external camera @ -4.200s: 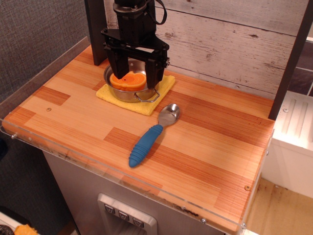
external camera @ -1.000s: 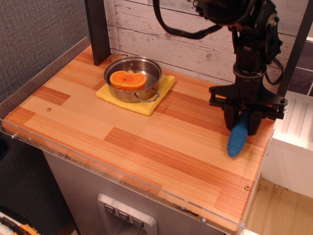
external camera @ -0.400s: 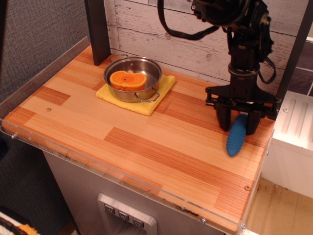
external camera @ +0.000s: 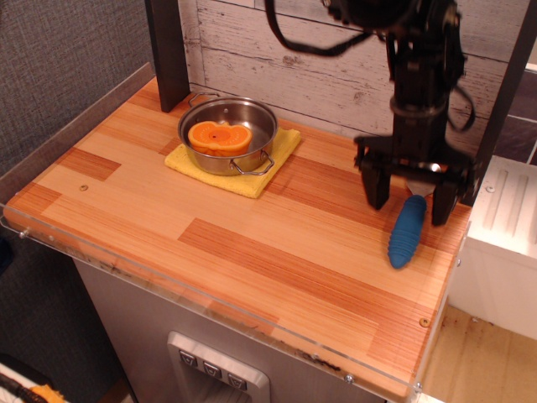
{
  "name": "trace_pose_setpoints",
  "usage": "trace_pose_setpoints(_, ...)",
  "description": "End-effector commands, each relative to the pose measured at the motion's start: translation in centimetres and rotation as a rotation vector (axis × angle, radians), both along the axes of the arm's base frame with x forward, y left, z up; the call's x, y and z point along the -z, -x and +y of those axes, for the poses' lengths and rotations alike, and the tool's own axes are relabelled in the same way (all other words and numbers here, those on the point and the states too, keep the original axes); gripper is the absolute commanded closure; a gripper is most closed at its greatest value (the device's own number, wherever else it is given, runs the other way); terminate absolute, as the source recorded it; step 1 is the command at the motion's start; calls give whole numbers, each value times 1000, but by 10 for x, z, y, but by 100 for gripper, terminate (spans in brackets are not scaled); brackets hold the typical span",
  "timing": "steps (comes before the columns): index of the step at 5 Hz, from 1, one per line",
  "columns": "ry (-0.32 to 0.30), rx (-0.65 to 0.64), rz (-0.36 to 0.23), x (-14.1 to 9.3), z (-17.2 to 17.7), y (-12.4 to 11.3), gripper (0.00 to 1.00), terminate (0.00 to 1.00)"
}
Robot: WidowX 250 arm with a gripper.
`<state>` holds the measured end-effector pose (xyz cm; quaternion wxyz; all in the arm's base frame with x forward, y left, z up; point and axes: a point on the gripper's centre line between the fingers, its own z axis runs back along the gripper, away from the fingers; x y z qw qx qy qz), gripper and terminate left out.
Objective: Move the spatula left side to right side
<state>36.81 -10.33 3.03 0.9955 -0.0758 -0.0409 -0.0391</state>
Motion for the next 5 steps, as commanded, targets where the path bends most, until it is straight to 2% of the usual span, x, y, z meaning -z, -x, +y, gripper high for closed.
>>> trace_pose_setpoints(1, -18, 61, -175, -96, 46, 17, 0, 0)
trace_pose_setpoints(2, -77, 78, -169, -102, 86, 23, 0, 0)
trace_pose_setpoints(3, -64, 35, -153, -101, 118, 25, 0, 0)
trace_pose_setpoints(5, -80, -38, -137, -102, 136, 38, 0, 0)
